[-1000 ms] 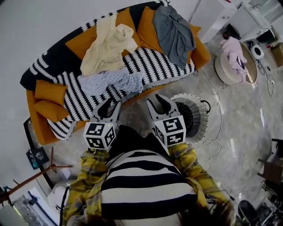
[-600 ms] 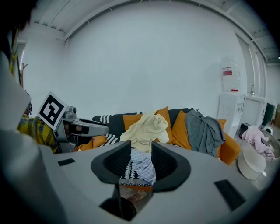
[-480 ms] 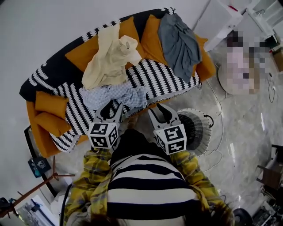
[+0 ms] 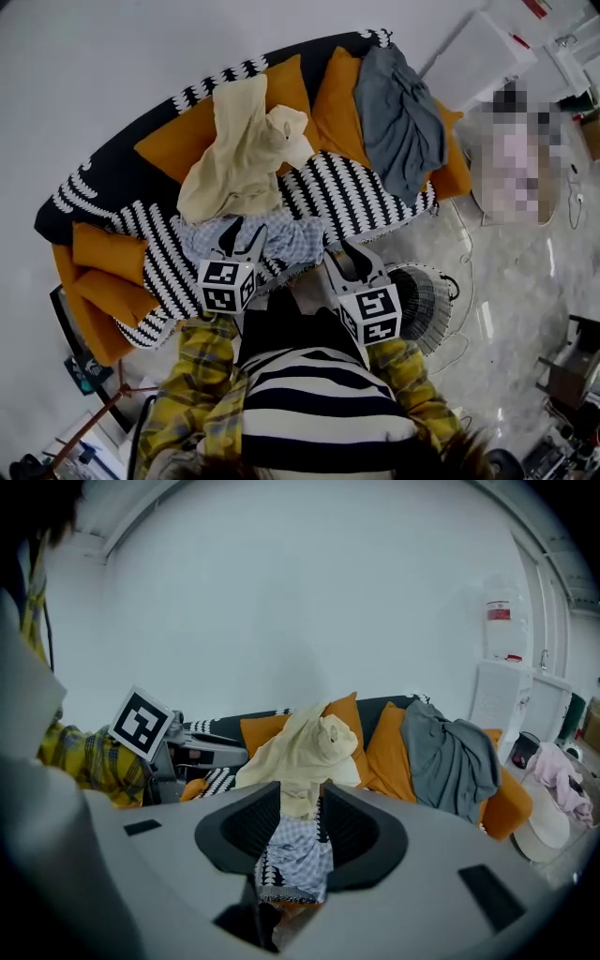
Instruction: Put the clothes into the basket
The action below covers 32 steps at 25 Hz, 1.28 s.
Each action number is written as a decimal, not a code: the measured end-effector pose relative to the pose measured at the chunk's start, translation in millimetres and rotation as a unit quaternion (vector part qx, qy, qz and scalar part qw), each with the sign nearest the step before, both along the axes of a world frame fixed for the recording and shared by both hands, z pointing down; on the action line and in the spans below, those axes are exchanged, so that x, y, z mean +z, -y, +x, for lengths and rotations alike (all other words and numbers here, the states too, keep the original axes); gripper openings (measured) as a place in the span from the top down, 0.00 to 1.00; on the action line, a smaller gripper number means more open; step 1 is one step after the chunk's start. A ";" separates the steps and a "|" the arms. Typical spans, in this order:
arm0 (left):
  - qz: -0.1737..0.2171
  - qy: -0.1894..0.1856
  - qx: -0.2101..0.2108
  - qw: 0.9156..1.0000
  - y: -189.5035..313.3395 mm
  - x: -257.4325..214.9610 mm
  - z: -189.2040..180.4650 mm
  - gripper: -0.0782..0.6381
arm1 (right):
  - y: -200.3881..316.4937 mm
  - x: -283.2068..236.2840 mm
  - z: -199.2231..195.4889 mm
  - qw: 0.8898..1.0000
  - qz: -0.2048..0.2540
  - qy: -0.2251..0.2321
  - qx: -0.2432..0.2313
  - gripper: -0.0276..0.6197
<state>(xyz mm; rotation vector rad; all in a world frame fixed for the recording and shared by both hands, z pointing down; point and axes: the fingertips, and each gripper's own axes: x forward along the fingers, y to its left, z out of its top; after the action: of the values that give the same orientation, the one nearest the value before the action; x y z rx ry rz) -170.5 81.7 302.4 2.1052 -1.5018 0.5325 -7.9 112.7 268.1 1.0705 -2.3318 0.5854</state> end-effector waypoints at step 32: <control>-0.027 0.057 -0.049 0.997 190.0 126.3 -94.3 0.36 | 38.5 102.4 -39.3 0.986 -0.155 -0.054 0.016 0.75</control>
<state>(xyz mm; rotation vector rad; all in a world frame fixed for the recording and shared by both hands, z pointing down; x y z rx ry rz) -264.8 -108.3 428.7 1.9780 -1.6272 0.6585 -47.2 74.3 370.6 0.9686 -2.0501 0.8497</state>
